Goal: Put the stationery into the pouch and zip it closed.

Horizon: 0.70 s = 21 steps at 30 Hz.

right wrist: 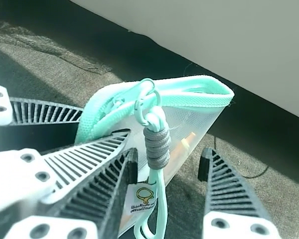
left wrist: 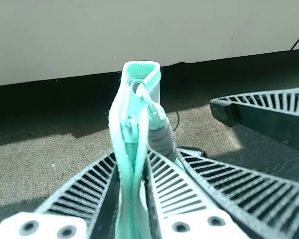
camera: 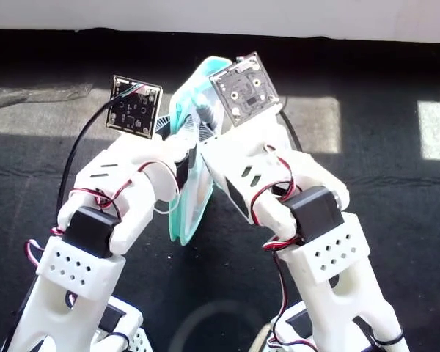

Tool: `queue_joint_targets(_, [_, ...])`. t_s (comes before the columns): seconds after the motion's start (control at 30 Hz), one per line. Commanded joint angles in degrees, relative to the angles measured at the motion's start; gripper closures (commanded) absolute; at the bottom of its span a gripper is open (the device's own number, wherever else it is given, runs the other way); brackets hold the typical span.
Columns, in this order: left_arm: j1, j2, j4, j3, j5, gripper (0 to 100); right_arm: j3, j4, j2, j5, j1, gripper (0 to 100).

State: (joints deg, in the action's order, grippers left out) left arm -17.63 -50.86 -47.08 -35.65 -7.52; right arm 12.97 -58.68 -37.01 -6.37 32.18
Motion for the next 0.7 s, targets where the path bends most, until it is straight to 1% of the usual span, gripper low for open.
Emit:
queue_joint_targets(0.0, [-0.3,-0.9,-0.4,0.2,0.5,98,-0.3,0.9,2.8,0.4,0.3,79.2])
queue_joint_targets(0.07, [-0.3,-0.9,-0.4,0.2,0.5,98,-0.7,1.1,5.1,0.4,0.3,79.2])
queue_joint_targets(0.2, [-0.4,-0.9,-2.0,0.5,0.5,98,-0.8,6.2,8.6,0.4,0.3,79.2])
queue_joint_targets(0.37, [-0.4,-0.9,-2.1,0.3,0.5,98,-0.8,11.0,11.7,0.4,0.1,79.2])
queue_joint_targets(0.53, [-0.4,-1.1,-2.8,0.4,0.5,98,-1.0,13.3,12.4,0.4,-3.2,79.2])
queue_joint_targets(0.67, [-0.4,-0.9,-2.8,0.3,0.5,98,-4.1,13.1,11.7,0.3,-3.4,79.2])
